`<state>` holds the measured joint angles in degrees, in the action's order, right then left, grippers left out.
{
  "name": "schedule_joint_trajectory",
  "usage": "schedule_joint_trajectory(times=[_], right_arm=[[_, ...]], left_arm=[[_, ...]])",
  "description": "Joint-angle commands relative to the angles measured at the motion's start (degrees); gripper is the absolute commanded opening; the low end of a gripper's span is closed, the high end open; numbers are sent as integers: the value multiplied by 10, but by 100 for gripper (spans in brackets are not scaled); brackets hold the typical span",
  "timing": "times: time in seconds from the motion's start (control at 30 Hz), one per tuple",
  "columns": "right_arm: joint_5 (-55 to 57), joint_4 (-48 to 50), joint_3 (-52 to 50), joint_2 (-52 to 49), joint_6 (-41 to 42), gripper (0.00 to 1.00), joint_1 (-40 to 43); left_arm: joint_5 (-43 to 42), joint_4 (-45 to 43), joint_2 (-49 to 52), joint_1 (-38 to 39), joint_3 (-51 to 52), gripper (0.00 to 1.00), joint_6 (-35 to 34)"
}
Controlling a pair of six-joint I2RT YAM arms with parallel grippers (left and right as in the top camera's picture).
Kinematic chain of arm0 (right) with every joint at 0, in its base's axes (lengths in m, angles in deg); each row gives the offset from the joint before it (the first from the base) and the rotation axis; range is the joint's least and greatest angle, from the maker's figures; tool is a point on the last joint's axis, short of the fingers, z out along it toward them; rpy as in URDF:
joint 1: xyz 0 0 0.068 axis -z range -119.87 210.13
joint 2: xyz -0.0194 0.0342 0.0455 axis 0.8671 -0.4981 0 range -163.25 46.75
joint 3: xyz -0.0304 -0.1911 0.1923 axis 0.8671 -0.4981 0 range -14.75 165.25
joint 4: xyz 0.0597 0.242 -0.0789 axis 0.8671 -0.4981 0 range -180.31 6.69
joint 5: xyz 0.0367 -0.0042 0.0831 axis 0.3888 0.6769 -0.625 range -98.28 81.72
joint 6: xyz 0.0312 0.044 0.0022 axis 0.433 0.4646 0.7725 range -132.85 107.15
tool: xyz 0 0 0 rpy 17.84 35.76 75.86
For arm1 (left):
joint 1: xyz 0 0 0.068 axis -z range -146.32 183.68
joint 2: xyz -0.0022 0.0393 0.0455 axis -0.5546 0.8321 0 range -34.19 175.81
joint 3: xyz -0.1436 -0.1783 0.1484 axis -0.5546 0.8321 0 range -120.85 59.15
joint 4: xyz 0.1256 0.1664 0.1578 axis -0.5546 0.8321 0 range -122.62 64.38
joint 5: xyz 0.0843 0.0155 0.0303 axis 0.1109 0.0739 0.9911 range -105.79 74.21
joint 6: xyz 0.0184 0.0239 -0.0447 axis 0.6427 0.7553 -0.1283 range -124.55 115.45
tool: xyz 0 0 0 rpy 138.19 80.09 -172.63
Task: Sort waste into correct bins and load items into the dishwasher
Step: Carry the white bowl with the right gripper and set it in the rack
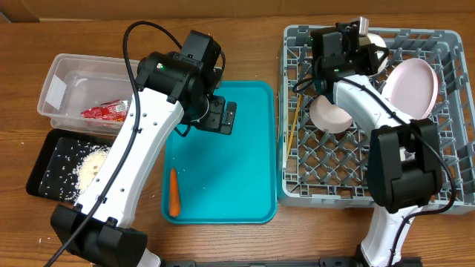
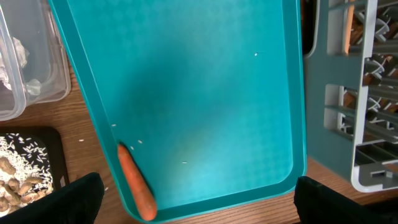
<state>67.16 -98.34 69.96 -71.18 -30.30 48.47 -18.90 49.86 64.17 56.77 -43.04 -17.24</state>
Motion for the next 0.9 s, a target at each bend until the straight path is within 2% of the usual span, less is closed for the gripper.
schedule_joint_trajectory(times=[0.0,0.27,0.5,0.67,0.73,0.77,0.8,0.87], right_arm=[[25,0,1,-18,-25,4,9],[40,-9,1,-18,-25,4,3],[-66,-45,1,-18,-23,4,-44],[-87,-46,1,-18,-23,7,-71],[-63,-45,1,-18,-23,13,-77],[-42,-39,1,-18,-23,22,-79],[-21,-30,1,-18,-23,37,-81],[5,-21,1,-13,-23,56,-86]], left_arm=[[7,-1,-12,-6,-11,100,3],[8,-2,-12,-6,-11,100,3],[7,-5,-12,-6,-11,100,3],[8,2,-12,-6,-11,100,3],[8,5,-12,-6,-11,100,3],[8,7,-12,-6,-11,100,3],[8,9,-12,-6,-11,100,3],[8,8,-12,-6,-11,100,3]])
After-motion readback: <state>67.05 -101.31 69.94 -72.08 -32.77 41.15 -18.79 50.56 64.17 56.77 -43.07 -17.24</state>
